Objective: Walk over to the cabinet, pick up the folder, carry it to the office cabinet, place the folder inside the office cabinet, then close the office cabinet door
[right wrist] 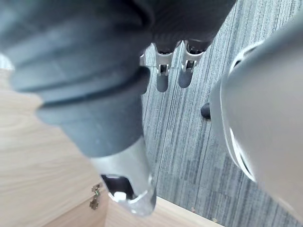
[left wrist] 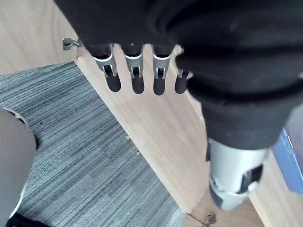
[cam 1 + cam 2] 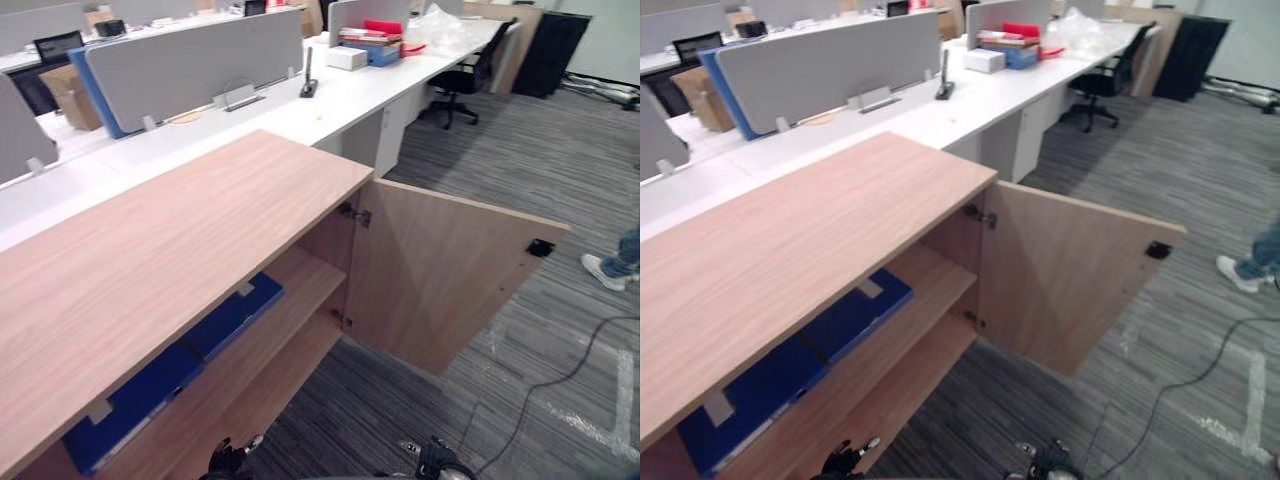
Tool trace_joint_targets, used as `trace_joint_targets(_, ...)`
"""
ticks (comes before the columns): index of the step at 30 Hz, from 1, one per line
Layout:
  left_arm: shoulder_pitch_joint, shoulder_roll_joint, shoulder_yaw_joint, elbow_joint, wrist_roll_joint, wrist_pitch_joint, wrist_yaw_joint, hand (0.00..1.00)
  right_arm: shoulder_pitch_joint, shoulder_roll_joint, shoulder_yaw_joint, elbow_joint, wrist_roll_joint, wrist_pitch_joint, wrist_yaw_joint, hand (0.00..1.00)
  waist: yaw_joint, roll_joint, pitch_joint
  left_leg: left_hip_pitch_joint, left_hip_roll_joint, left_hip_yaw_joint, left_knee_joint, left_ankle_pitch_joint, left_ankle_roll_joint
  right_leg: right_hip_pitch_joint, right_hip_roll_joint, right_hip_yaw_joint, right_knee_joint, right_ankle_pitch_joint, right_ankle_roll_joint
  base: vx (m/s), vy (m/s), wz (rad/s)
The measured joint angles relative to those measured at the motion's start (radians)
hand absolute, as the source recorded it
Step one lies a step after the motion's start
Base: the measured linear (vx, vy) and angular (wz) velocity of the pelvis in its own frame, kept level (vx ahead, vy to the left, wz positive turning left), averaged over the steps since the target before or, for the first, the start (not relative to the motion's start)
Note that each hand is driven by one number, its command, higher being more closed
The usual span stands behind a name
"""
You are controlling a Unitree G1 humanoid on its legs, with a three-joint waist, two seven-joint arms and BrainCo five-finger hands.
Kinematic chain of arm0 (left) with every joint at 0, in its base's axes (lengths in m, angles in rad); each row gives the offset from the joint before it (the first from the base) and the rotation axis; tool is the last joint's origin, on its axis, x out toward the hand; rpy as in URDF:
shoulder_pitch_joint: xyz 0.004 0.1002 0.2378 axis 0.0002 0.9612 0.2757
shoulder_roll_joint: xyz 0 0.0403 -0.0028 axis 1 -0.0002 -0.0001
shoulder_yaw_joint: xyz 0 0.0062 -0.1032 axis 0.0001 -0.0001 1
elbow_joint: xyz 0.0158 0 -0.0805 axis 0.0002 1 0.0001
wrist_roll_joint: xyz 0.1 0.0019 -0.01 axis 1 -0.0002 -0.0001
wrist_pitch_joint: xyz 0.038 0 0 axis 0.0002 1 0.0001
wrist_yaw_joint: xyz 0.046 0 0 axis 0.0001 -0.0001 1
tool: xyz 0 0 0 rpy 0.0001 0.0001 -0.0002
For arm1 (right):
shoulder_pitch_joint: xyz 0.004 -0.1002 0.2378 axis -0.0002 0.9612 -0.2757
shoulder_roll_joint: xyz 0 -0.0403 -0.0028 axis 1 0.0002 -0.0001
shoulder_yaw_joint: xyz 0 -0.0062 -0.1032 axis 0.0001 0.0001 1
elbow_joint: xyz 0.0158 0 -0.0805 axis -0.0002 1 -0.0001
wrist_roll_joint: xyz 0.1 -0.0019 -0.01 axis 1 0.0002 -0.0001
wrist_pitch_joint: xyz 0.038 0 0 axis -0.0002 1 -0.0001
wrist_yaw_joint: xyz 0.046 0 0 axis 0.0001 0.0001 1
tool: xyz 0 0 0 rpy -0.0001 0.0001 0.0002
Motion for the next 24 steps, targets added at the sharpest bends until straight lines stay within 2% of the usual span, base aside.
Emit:
trace_joint_targets(2,-0.005,0.0,-0.002,0.0,-0.002,0.0,0.0,0.0,-0.005,-0.002,-0.002,0.006,-0.012,0.001,0.0,0.0,0.001,-0.003,0.01,0.011,0.0,0.007,0.0,0.0,0.0,0.002,0.016,0.004,-0.024,0.012,0.008,-0.01,-0.029,-0.37)
trace_joint_targets(6,-0.012,0.012,-0.027,0.0,-0.002,0.003,-0.007,0.0,-0.036,-0.008,-0.034,0.041,-0.012,0.003,-0.001,0.0,-0.01,-0.008,0.037,0.008,0.022,0.006,0.015,0.0,-0.001,0.012,0.055,0.008,-0.068,0.029,-0.009,-0.04,-0.064,-0.18)
trace_joint_targets(11,-0.019,0.022,-0.048,-0.01,-0.004,0.004,-0.008,0.0,-0.068,-0.018,-0.039,0.068,-0.011,0.01,-0.002,0.0,-0.014,-0.014,0.067,0.003,0.049,0.009,-0.002,0.002,-0.012,0.009,0.062,-0.034,-0.093,0.011,-0.018,-0.07,-0.065,-0.12)
trace_joint_targets(15,-0.021,0.023,-0.044,-0.016,-0.026,0.016,-0.006,0.0,-0.085,-0.021,-0.039,0.084,-0.009,0.011,-0.005,0.0,-0.016,-0.002,0.069,-0.022,0.089,0.037,-0.035,-0.022,-0.039,0.002,0.111,-0.093,-0.136,0.014,-0.033,0.0,-0.058,-0.35)
trace_joint_targets(16,-0.023,0.03,-0.043,-0.014,-0.042,0.02,-0.003,0.0,-0.084,-0.023,-0.039,0.084,-0.005,0.01,-0.009,0.0,-0.018,-0.006,0.07,-0.006,0.102,0.051,-0.036,-0.021,-0.066,0.004,0.126,-0.098,-0.143,0.021,-0.045,0.16,-0.072,-0.4)
trace_joint_targets(17,-0.022,0.031,-0.043,-0.012,-0.044,0.022,0.0,0.0,-0.082,-0.025,-0.038,0.085,-0.002,0.01,-0.01,0.0,-0.019,-0.004,0.069,-0.003,0.11,0.057,-0.032,-0.015,-0.07,0.006,0.138,-0.096,-0.142,0.019,-0.049,0.2,-0.061,-0.36)
trace_joint_targets(20,-0.034,0.044,-0.043,0.001,-0.05,0.025,0.008,0.0,-0.082,-0.027,-0.028,0.099,0.018,0.008,-0.012,0.0,-0.023,-0.01,0.07,-0.044,0.143,0.047,0.141,-0.023,-0.086,0.029,0.168,-0.055,-0.14,0.002,-0.074,0.35,-0.142,-0.44)
trace_joint_targets(22,-0.037,0.042,-0.042,-0.011,-0.071,0.022,0.012,0.0,-0.084,-0.032,-0.019,0.1,0.028,0.004,-0.015,0.0,-0.006,-0.01,0.085,-0.155,0.181,-0.003,0.486,-0.036,-0.074,0.093,0.186,0.009,-0.175,-0.011,-0.086,0.29,-0.065,-0.74)
trace_joint_targets(24,-0.037,0.042,-0.042,-0.018,-0.084,0.021,0.014,0.0,-0.09,-0.034,-0.019,0.108,0.031,-0.001,-0.022,0.0,0.001,-0.005,0.093,-0.212,0.188,-0.046,0.628,-0.08,-0.07,0.15,0.209,0.064,-0.201,-0.015,-0.091,0.24,0.013,-0.86)
